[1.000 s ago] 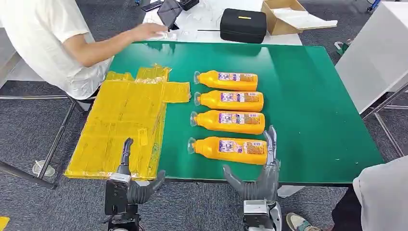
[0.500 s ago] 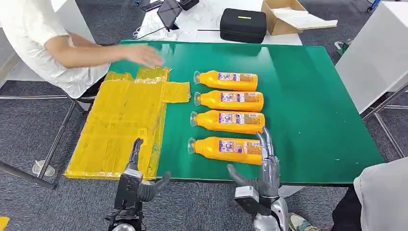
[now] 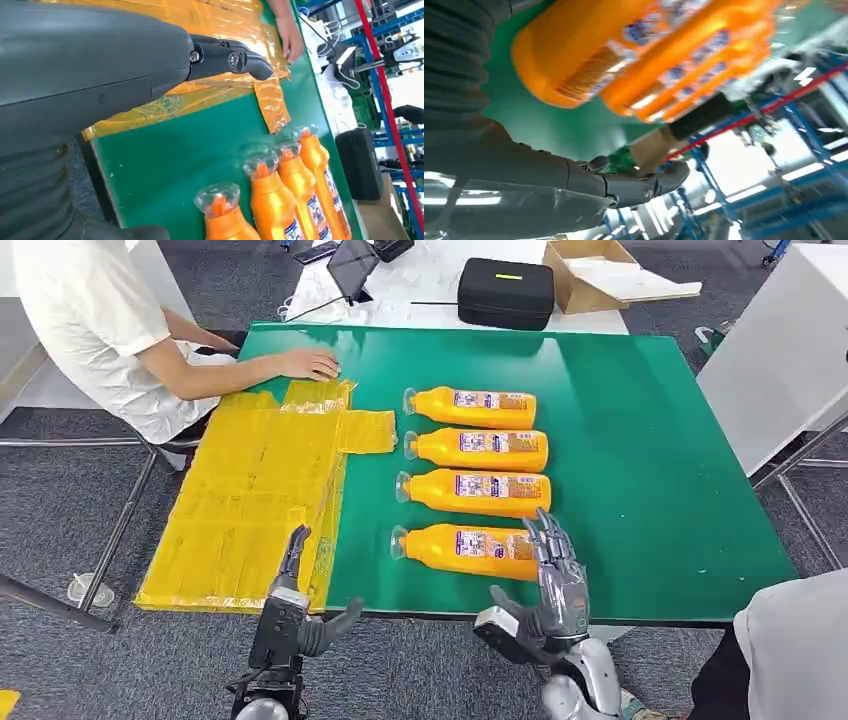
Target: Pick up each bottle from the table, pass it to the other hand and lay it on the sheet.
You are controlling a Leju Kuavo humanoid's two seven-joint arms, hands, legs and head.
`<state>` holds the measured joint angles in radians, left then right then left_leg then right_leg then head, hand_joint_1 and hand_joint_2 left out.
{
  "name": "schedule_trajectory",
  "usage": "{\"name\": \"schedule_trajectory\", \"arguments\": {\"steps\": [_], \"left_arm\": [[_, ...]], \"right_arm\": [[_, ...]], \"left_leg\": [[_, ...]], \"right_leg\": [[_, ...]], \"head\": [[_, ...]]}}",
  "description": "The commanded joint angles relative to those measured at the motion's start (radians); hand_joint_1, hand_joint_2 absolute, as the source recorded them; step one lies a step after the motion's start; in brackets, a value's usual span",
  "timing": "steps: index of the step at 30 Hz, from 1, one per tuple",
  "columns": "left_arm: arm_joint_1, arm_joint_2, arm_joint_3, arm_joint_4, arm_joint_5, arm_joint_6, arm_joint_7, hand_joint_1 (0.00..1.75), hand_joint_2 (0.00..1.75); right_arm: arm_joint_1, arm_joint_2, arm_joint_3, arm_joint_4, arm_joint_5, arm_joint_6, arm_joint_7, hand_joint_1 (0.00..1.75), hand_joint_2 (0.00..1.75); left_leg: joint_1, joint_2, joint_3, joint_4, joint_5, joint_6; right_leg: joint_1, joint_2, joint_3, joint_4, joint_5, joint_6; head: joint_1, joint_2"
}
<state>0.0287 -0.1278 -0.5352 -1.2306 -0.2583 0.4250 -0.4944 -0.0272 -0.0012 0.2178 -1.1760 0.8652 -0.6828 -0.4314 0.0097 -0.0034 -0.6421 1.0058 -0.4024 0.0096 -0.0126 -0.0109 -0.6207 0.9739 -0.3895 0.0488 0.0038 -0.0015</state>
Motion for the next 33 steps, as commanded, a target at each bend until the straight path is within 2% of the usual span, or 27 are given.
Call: {"name": "schedule_trajectory", "arguments": {"steps": [1, 4, 5, 8, 11, 13, 14, 16, 21, 24, 27, 33], "left_arm": [[-0.053, -0.015, -0.021, 0.068, 0.001, -0.015, -0.013, 0.0, 1.75], [-0.06, -0.02, -0.021, 0.078, 0.002, -0.018, -0.019, 0.0, 1.75], [-0.061, -0.022, -0.019, 0.08, 0.005, -0.017, -0.026, 0.0, 1.75], [-0.058, -0.021, -0.021, 0.063, 0.01, -0.023, -0.032, 0.0, 1.75], [-0.061, -0.022, -0.018, 0.064, 0.011, -0.024, -0.033, 0.0, 1.75], [-0.061, -0.022, -0.018, 0.064, 0.011, -0.024, -0.033, 0.0, 1.75], [-0.061, -0.022, -0.018, 0.064, 0.011, -0.024, -0.033, 0.0, 1.75], [-0.061, -0.022, -0.018, 0.064, 0.011, -0.024, -0.033, 0.0, 1.75], [-0.056, -0.024, -0.025, 0.038, 0.019, -0.032, -0.05, 0.0, 1.75], [-0.058, -0.026, -0.027, 0.036, 0.02, -0.035, -0.05, 0.0, 1.75], [-0.058, -0.029, -0.022, 0.039, 0.023, -0.038, -0.053, 0.0, 1.75], [-0.063, -0.037, -0.019, 0.039, 0.023, -0.042, -0.056, 0.0, 1.75]], "right_arm": [[-0.142, -0.05, 0.028, 0.329, 0.156, -0.015, 0.109, 0.0, 1.75], [-0.151, -0.038, -0.012, 0.36, 0.189, -0.015, 0.115, 0.0, 1.75], [-0.147, -0.027, -0.057, 0.354, 0.282, -0.015, 0.13, 0.0, 1.75], [-0.166, -0.02, -0.093, 0.399, 0.404, -0.015, 0.164, 0.0, 1.75], [-0.214, -0.024, -0.072, 0.499, 0.385, -0.015, 0.181, 0.0, 1.75], [-0.214, -0.024, -0.072, 0.499, 0.385, -0.015, 0.181, 0.0, 1.75], [-0.214, -0.024, -0.072, 0.499, 0.385, -0.015, 0.181, 0.0, 1.75], [-0.214, -0.024, -0.072, 0.499, 0.385, -0.015, 0.181, 0.0, 1.75], [-0.277, -0.062, -0.009, 0.601, 0.431, 0.021, 0.29, 0.0, 1.75], [-0.29, -0.073, 0.003, 0.614, 0.444, 0.028, 0.307, 0.0, 1.75], [-0.31, -0.088, 0.04, 0.637, 0.517, 0.032, 0.399, 0.0, 1.75], [-0.334, -0.077, 0.024, 0.669, 0.462, 0.2, 0.407, 0.0, 1.75]], "left_leg": [[0.001, 0.002, 0.01, 0.0, -0.004, 0.0], [0.0, 0.001, 0.004, -0.001, -0.001, 0.0], [0.0, 0.001, 0.006, -0.001, -0.002, 0.0], [0.0, 0.0, 0.004, -0.001, -0.001, 0.0], [0.001, 0.001, 0.003, 0.0, -0.001, 0.0], [0.001, 0.002, 0.009, 0.0, -0.003, 0.0], [0.001, 0.0, 0.005, -0.001, -0.001, 0.0], [0.001, -0.001, 0.006, 0.0, -0.001, 0.0], [0.001, 0.0, 0.01, 0.0, -0.001, 0.0], [0.001, -0.001, 0.011, 0.0, 0.0, 0.0], [0.001, -0.001, 0.012, 0.0, 0.0, 0.0], [0.0, -0.001, 0.015, 0.0, 0.001, 0.002]], "right_leg": [[0.001, 0.003, 0.009, -0.001, -0.003, -0.003], [0.001, 0.001, 0.004, -0.001, -0.001, -0.001], [0.001, 0.001, 0.006, -0.001, -0.001, -0.001], [0.001, 0.0, 0.004, -0.001, -0.001, -0.001], [0.001, 0.001, 0.003, -0.001, -0.001, -0.001], [0.002, 0.003, 0.008, -0.001, -0.002, -0.002], [0.001, 0.0, 0.005, -0.001, -0.001, -0.001], [0.001, 0.0, 0.006, -0.001, -0.001, -0.002], [0.001, 0.0, 0.01, -0.001, -0.001, -0.002], [0.001, -0.001, 0.01, -0.001, -0.001, -0.001], [0.001, -0.001, 0.011, -0.001, 0.0, -0.001], [0.0, -0.001, 0.012, -0.001, 0.0, -0.002]], "head": [[0.0, 0.0], [0.0, 0.0], [0.0, 0.0], [0.0, 0.0], [0.0, 0.0], [0.0, 0.0], [0.0, 0.0], [0.0, 0.0], [0.0, 0.0], [0.0, 0.0], [0.0, 0.0], [0.0, 0.0]]}}
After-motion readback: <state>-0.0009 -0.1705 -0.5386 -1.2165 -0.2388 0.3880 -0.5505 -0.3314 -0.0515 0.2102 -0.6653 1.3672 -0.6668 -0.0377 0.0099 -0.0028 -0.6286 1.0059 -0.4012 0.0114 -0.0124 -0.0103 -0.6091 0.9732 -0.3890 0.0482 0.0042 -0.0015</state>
